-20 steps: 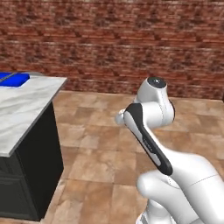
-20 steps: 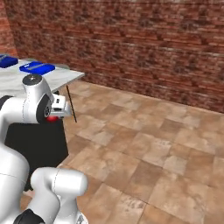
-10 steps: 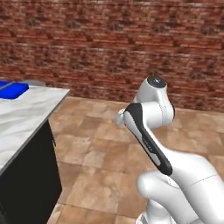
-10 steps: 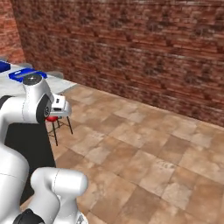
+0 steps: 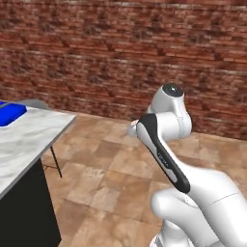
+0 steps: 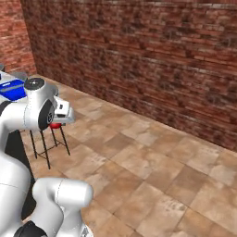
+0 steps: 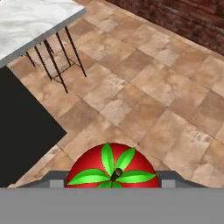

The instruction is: Gather the lemon wedge and tomato from the fridge and place them on a tray on the dining counter. Then gather the fishs from the fridge and place them on the other tray.

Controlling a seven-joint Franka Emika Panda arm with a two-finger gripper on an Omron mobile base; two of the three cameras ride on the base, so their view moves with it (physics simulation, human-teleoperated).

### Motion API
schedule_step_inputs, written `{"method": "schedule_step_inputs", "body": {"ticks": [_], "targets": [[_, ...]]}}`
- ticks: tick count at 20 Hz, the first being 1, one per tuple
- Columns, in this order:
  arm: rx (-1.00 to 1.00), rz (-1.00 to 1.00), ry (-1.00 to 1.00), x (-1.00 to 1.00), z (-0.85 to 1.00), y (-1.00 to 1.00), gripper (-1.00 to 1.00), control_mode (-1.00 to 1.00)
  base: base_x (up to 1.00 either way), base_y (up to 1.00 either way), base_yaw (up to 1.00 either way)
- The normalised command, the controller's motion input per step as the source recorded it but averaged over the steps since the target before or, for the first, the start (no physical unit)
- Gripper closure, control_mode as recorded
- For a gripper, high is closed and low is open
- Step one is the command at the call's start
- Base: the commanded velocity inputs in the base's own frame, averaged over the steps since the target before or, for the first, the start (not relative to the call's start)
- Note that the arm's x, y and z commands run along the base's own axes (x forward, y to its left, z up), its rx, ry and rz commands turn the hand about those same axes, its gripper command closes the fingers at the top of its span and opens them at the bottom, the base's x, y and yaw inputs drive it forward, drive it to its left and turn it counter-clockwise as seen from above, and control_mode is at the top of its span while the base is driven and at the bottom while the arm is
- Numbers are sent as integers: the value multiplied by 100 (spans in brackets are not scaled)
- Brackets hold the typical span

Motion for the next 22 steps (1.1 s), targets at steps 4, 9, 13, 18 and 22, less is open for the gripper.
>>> {"method": "schedule_step_inputs", "body": {"ticks": [4, 9, 13, 18, 22], "targets": [[0, 0, 0, 0, 0, 0, 100, 100, 100, -15, 24], [0, 0, 0, 0, 0, 0, 100, 100, 100, -14, 25], [0, 0, 0, 0, 0, 0, 100, 100, 100, -14, 25], [0, 0, 0, 0, 0, 0, 100, 100, 100, -20, 26], [0, 0, 0, 0, 0, 0, 100, 100, 100, -21, 28]]}}
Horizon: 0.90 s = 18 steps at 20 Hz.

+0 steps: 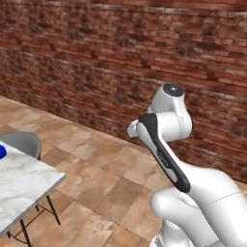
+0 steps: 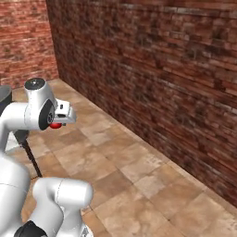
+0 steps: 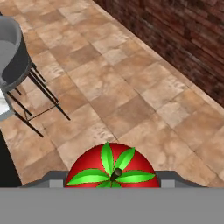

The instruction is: Gather the lemon wedge and tomato from the fridge and place them on a tray on the dining counter. Then gather the fishs from the fridge and place them on the other tray.

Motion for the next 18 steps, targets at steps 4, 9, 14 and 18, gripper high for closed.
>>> {"method": "schedule_step_inputs", "body": {"ticks": [4, 9, 14, 18], "targets": [[0, 0, 0, 0, 0, 0, 100, 100, 100, -30, 32], [0, 0, 0, 0, 0, 0, 100, 100, 100, -31, 35], [0, 0, 0, 0, 0, 0, 100, 100, 100, -25, 35], [0, 0, 0, 0, 0, 0, 100, 100, 96, -14, 35]]}}
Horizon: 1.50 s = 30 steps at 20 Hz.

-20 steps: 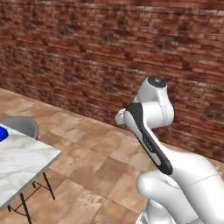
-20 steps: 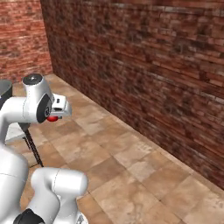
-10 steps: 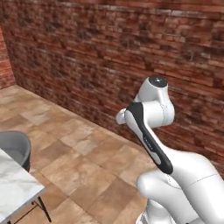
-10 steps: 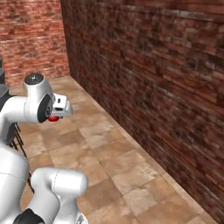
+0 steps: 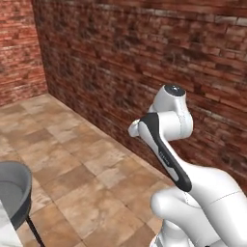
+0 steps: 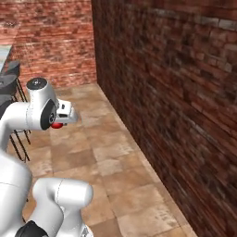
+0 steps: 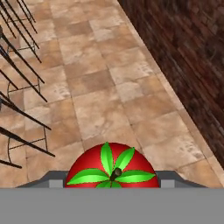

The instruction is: Gather the lemon wedge and tomato from the fridge and place them on a tray on the dining counter. Then gather the fishs from the fridge and place them on the other tray.

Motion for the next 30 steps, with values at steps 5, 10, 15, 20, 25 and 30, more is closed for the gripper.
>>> {"method": "schedule_step_inputs", "body": {"ticks": [5, 10, 15, 20, 25, 30], "targets": [[0, 0, 0, 0, 0, 0, 100, 100, 92, -1, 39], [0, 0, 0, 0, 0, 0, 100, 100, 98, 0, 40], [0, 0, 0, 0, 0, 0, 100, 100, 96, -10, 38], [0, 0, 0, 0, 0, 0, 100, 100, 90, -31, 37], [0, 0, 0, 0, 0, 0, 100, 100, 76, -37, 38], [0, 0, 0, 0, 0, 0, 100, 100, 70, -33, 41]]}}
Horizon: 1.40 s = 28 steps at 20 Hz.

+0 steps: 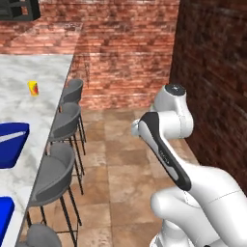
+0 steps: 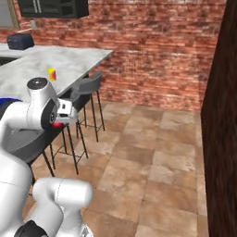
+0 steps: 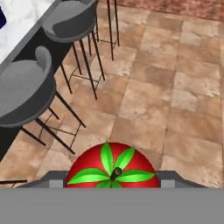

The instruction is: Gather the lemon wedge and tomato from the fridge and place them on a tray on the dining counter. Then gather the fishs from the fridge and place them on the other tray.

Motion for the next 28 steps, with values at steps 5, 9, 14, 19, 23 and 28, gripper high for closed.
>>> {"method": "schedule_step_inputs", "body": {"ticks": [5, 9, 14, 19, 23, 28], "targets": [[0, 0, 0, 0, 0, 0, 100, 100, 51, -27, 48], [0, 0, 0, 0, 0, 0, 100, 100, 29, -22, 49], [0, 0, 0, 0, 0, 0, 100, 100, 11, -21, 49], [0, 0, 0, 0, 0, 0, 100, 100, 14, -10, 42], [0, 0, 0, 0, 0, 0, 100, 100, 27, -21, 43], [0, 0, 0, 0, 0, 0, 100, 100, 50, -31, 43]]}}
